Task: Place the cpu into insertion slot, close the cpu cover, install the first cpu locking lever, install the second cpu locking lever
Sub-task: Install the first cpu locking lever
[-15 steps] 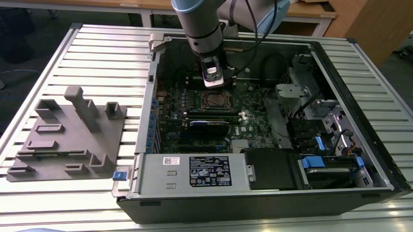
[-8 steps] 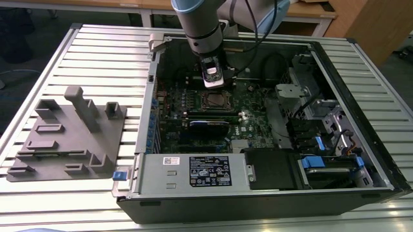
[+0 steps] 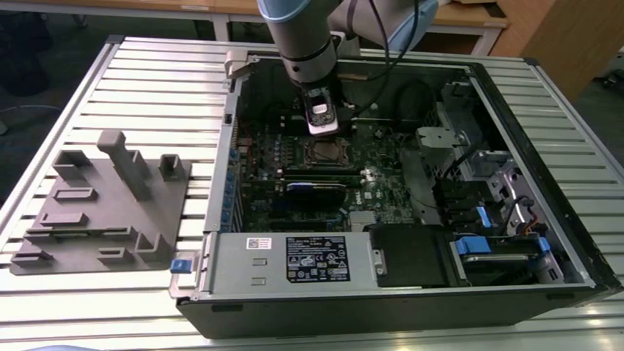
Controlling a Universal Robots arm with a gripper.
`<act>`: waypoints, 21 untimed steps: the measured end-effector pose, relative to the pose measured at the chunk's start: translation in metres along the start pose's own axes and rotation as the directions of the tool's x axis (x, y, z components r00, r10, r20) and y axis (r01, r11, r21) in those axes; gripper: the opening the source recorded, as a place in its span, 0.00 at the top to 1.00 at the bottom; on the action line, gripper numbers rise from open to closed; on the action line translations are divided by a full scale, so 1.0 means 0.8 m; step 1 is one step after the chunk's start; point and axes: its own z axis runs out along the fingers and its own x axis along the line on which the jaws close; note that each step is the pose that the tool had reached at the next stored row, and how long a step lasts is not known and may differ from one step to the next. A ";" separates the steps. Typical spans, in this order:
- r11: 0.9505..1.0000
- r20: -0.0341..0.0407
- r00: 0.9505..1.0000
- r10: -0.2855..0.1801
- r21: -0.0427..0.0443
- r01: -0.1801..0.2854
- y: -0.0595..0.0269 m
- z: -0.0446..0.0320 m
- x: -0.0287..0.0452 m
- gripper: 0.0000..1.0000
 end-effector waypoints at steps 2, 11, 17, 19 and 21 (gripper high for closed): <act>1.000 0.000 1.000 0.000 -0.001 0.000 -0.001 0.0005 -0.0002 0.89; 1.000 -0.005 1.000 0.004 -0.012 -0.004 -0.001 0.0012 -0.0019 0.89; 1.000 -0.007 1.000 0.005 -0.015 -0.006 0.002 0.0039 -0.0082 0.89; 1.000 -0.007 1.000 0.006 -0.015 -0.006 0.003 0.0044 -0.0099 0.89; 1.000 -0.009 1.000 0.007 -0.020 -0.008 0.004 0.0048 -0.0110 0.89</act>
